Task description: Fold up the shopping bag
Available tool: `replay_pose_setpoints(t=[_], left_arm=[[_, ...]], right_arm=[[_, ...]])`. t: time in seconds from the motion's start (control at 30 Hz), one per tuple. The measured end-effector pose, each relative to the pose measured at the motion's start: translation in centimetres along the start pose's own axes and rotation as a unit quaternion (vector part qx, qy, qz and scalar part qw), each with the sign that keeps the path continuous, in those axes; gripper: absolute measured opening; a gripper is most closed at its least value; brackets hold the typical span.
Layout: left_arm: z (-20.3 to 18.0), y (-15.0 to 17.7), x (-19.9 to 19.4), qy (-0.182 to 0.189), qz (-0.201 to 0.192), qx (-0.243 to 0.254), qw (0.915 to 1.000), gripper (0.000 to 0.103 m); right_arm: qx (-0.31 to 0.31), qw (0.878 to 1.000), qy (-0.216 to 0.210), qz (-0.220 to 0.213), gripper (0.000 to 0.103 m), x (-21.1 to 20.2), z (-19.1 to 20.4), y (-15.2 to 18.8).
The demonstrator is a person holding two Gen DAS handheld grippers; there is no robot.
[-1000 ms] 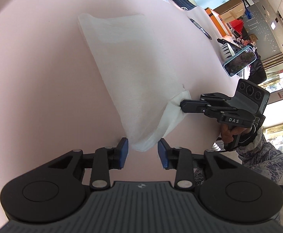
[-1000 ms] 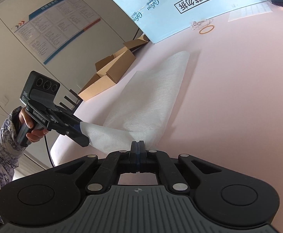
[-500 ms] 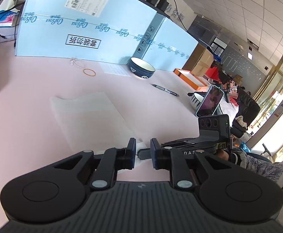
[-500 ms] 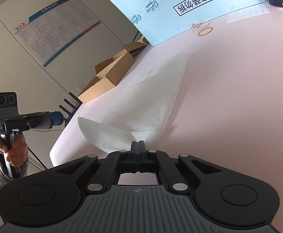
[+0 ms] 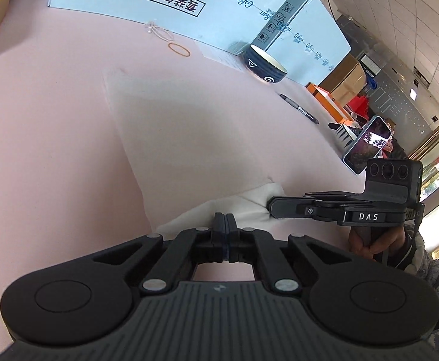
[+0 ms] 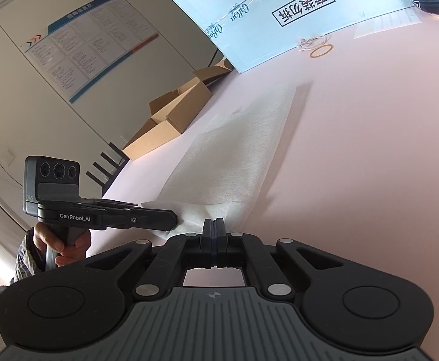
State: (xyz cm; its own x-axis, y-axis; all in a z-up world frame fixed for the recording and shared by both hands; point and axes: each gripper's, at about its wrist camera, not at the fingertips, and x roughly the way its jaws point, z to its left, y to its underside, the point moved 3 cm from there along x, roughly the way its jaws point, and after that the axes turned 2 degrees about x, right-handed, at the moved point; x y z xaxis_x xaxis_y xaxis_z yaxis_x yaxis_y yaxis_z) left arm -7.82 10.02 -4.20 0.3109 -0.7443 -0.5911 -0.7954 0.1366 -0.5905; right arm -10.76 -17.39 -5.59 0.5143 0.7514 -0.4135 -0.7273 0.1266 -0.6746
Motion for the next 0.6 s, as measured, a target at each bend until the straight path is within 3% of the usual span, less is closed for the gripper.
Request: replay_pose_setpoints(t=[0.17, 0.3, 0.47, 0.6], left_arm=[[0.5, -0.2, 0.0, 0.013, 0.014, -0.019, 0.9996, 0.002], [0.3, -0.3, 0.1, 0.009, 0.020, -0.015, 0.9997, 0.002], [0.4, -0.3, 0.2, 0.010, 0.022, -0.018, 0.9996, 0.002], [0.4, -0.3, 0.2, 0.010, 0.023, -0.022, 0.9995, 0.002]], right_arm=[[-0.055, 0.998, 0.016, -0.013, 0.005, -0.8, 1.3, 0.0], [-0.128, 0.990, 0.042, -0.037, 0.012, -2.1, 3.0, -0.2], [-0.255, 0.961, 0.101, -0.046, 0.014, -3.5, 5.5, 0.1], [-0.327, 0.937, 0.121, -0.033, 0.015, -3.5, 6.7, 0.9]])
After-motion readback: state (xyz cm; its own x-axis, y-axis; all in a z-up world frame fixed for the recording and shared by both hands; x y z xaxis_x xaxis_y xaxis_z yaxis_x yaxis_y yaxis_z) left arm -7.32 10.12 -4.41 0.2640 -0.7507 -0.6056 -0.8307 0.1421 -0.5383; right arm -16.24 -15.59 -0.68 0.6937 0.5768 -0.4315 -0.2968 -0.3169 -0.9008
